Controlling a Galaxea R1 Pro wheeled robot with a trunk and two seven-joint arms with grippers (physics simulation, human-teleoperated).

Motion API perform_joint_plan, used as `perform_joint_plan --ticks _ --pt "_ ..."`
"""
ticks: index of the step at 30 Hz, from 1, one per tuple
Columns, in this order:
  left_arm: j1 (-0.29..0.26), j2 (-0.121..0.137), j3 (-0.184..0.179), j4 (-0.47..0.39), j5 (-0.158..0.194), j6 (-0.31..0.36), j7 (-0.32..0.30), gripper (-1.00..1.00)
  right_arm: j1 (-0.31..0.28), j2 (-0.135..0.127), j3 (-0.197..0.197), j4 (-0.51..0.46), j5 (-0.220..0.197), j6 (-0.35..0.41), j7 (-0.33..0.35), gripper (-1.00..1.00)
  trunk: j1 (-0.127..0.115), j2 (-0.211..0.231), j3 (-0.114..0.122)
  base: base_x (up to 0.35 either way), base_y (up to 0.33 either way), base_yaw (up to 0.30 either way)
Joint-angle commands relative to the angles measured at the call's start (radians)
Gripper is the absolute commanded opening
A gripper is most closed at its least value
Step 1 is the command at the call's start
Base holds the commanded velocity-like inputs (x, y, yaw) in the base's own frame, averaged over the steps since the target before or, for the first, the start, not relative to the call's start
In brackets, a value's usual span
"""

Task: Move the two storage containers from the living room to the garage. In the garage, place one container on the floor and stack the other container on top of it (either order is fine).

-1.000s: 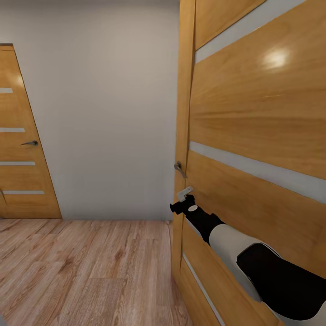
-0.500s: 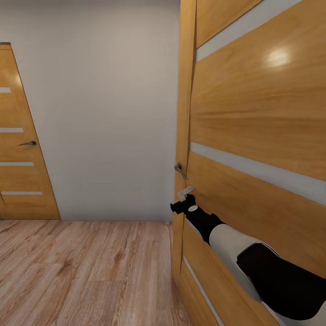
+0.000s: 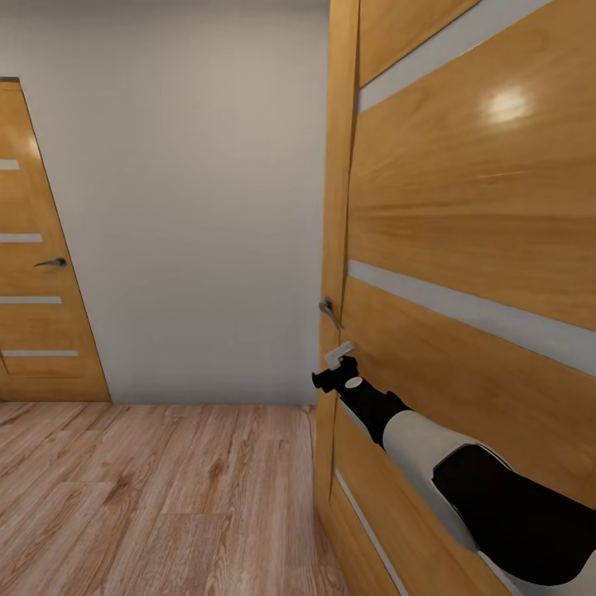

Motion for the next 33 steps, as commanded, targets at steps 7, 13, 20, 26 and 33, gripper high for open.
perform_joint_plan --ticks 7,13,20,26,33 --pt "0.000 0.000 0.000 0.000 0.005 -0.002 0.001 1.00 -0.001 0.000 0.006 0.000 -0.001 0.002 -0.005 1.00 0.000 -0.001 -0.001 0.000 0.134 0.000" --pt "0.000 -0.001 0.000 0.000 0.005 -0.002 0.001 1.00 -0.001 0.000 0.006 0.001 -0.001 0.002 -0.005 1.00 0.000 -0.001 -0.001 0.000 0.014 0.000" --pt "0.000 -0.002 0.000 0.000 0.005 -0.002 0.001 1.00 -0.001 0.000 0.007 0.002 -0.001 0.002 -0.005 1.00 0.000 -0.001 -0.001 0.000 0.001 0.000" --pt "0.000 -0.001 0.000 0.000 0.005 -0.002 0.001 1.00 -0.001 0.000 0.007 0.002 0.001 0.002 -0.005 1.00 0.000 -0.001 -0.001 0.106 0.000 0.000" --pt "0.000 -0.002 0.000 0.001 0.005 -0.002 0.000 1.00 -0.001 0.000 0.007 0.004 0.001 0.003 -0.006 1.00 0.000 -0.001 -0.001 0.277 0.000 0.000"
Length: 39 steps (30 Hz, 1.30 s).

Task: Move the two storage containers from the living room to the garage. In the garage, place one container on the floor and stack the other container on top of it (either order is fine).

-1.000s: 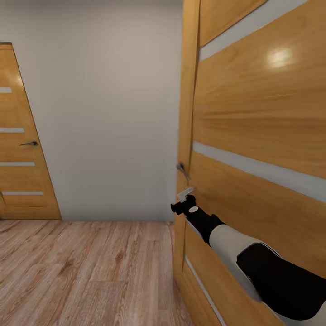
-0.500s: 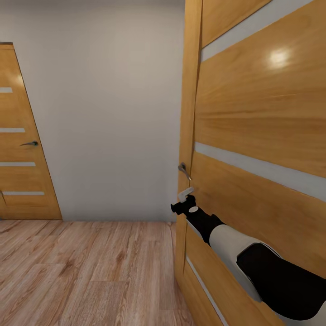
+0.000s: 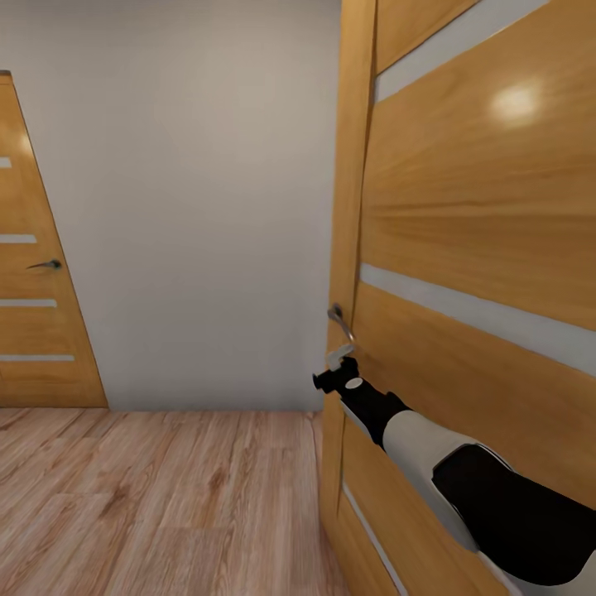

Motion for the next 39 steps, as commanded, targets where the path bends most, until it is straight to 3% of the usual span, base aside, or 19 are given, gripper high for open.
perform_joint_plan --ticks 1,9,39 --pt "0.000 0.000 0.000 -0.001 0.005 -0.002 0.001 1.00 -0.001 0.000 0.006 0.007 -0.001 0.002 -0.005 1.00 0.000 0.000 -0.001 0.189 0.000 0.000" --pt "0.000 0.001 0.000 -0.002 0.005 -0.002 0.001 1.00 -0.001 0.000 0.007 0.053 0.000 -0.030 -0.006 1.00 0.000 0.000 -0.001 0.060 0.000 0.000" --pt "0.000 0.001 0.000 -0.002 0.005 -0.002 0.001 1.00 -0.001 0.000 0.008 0.057 0.000 -0.035 -0.006 1.00 0.000 0.000 -0.001 0.001 -0.033 0.000"
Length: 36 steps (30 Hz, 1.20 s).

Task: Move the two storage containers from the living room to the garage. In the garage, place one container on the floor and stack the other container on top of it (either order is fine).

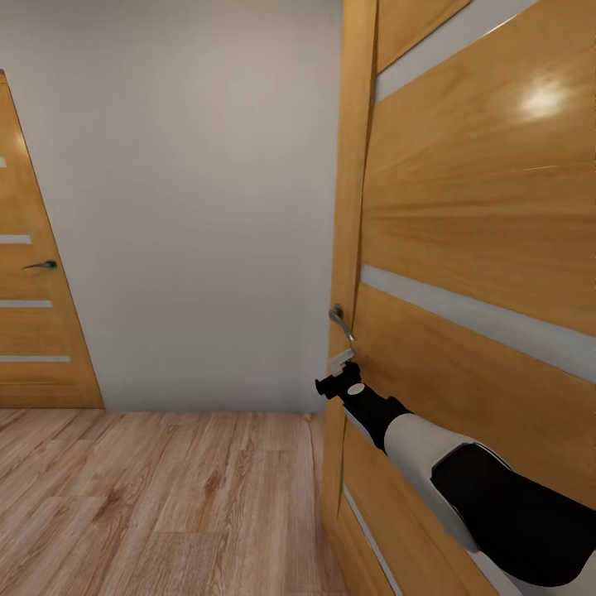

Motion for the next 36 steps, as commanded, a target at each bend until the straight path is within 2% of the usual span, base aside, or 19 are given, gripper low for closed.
perform_joint_plan --ticks 1,9,22,28,36 --pt "0.000 0.000 0.000 -0.001 0.005 -0.002 0.001 1.00 -0.001 0.000 -0.007 0.002 0.001 -0.001 -0.008 1.00 0.000 -0.001 -0.001 0.000 -0.003 0.000" --pt "0.000 0.000 0.000 -0.001 0.005 -0.002 0.001 1.00 -0.001 0.000 -0.007 0.003 0.001 -0.001 -0.012 1.00 0.000 -0.001 -0.001 0.000 0.000 0.000" --pt "0.000 0.000 0.000 -0.001 0.005 -0.002 0.001 1.00 -0.001 0.000 -0.005 0.000 0.002 0.001 -0.115 1.00 0.000 -0.001 -0.001 0.000 0.000 0.000" --pt "0.000 0.000 0.000 -0.001 0.005 -0.002 0.001 1.00 -0.001 0.000 -0.004 -0.008 0.002 0.003 -0.128 1.00 0.000 -0.001 -0.001 0.000 0.000 0.000" --pt "0.000 0.000 0.000 -0.001 0.005 -0.002 0.001 1.00 -0.001 -0.052 -0.004 -0.017 0.002 0.004 -0.131 1.00 0.000 -0.001 -0.001 0.000 0.000 0.000"
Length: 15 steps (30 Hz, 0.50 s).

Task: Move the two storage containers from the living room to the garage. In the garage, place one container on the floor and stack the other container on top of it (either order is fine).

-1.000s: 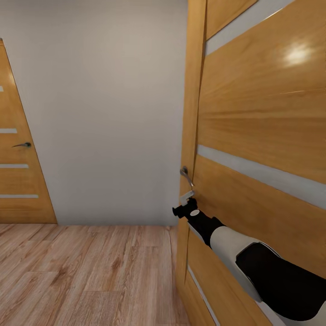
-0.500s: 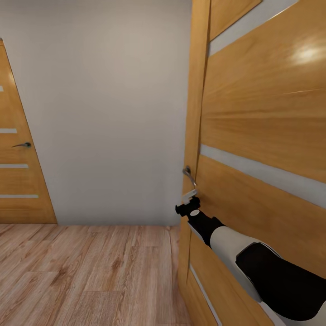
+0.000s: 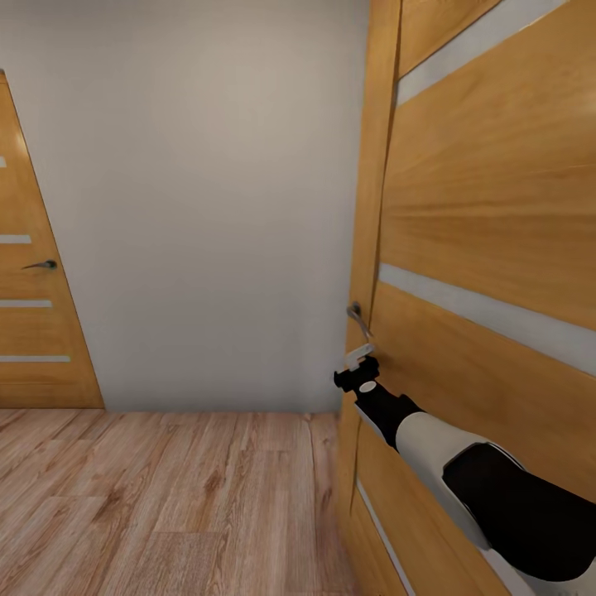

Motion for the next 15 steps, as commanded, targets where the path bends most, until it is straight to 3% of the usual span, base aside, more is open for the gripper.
perform_joint_plan --ticks 1,15 --pt "0.000 0.000 0.000 -0.001 0.005 -0.002 0.001 1.00 -0.001 -0.005 -0.009 0.001 0.002 0.000 -0.008 1.00 0.000 -0.001 -0.001 0.000 0.000 0.000" --pt "0.000 0.000 0.000 -0.001 0.005 -0.002 0.001 1.00 -0.001 -0.103 -0.014 -0.002 0.001 -0.001 -0.012 1.00 0.000 -0.001 -0.001 0.000 0.000 0.000"
